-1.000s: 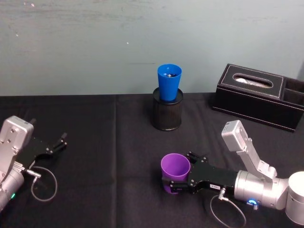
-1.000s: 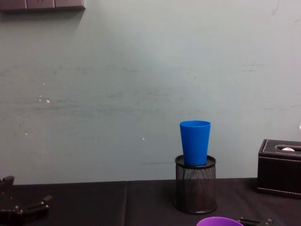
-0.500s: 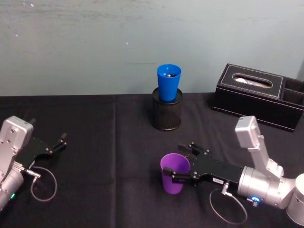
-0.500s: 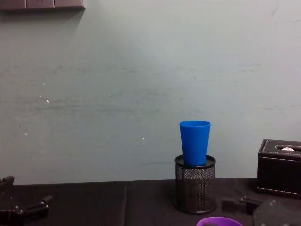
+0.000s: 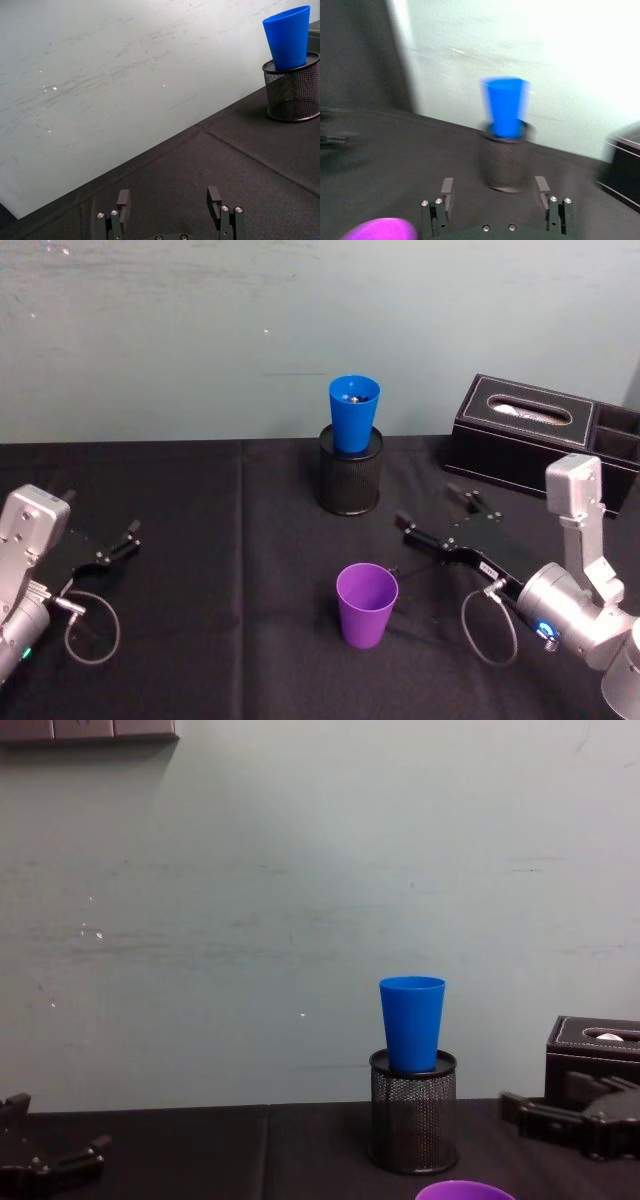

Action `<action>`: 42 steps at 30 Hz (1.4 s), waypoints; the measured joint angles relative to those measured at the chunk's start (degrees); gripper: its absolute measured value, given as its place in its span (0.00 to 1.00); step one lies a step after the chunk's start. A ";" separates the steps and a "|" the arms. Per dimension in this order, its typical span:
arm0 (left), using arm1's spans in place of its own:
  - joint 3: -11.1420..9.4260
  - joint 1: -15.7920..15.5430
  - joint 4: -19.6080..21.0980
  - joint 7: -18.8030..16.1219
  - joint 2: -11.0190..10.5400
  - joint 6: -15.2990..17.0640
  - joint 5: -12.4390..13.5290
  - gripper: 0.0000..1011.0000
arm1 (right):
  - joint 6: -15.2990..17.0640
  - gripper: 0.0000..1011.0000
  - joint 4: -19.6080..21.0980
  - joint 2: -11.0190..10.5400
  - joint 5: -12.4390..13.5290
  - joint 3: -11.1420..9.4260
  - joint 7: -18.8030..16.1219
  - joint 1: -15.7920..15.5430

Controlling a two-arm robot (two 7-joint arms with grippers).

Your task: Pick up one cup with a gripper and tap it against the other cup.

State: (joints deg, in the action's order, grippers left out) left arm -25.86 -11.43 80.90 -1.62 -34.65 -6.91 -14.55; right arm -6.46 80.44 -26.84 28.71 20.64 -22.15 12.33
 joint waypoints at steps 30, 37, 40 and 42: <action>0.00 0.00 0.00 0.00 0.00 0.00 0.00 0.99 | 10.51 0.99 -2.31 5.27 -13.72 -0.52 21.47 0.99; 0.00 0.00 0.00 0.00 0.00 0.00 0.00 0.99 | 10.36 0.99 -2.28 5.24 -13.70 -0.52 21.57 0.95; 0.00 0.00 0.00 0.00 0.00 0.00 0.00 0.99 | 10.32 0.99 -2.27 5.23 -13.70 -0.52 21.60 0.94; 0.00 0.00 0.00 0.00 0.00 0.00 0.00 0.99 | 10.30 0.99 -2.26 5.22 -13.70 -0.52 21.61 0.94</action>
State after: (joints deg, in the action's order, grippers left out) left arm -25.86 -11.43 80.90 -1.62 -34.65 -6.91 -14.55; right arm 3.85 78.19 -21.63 15.01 20.12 -0.54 13.27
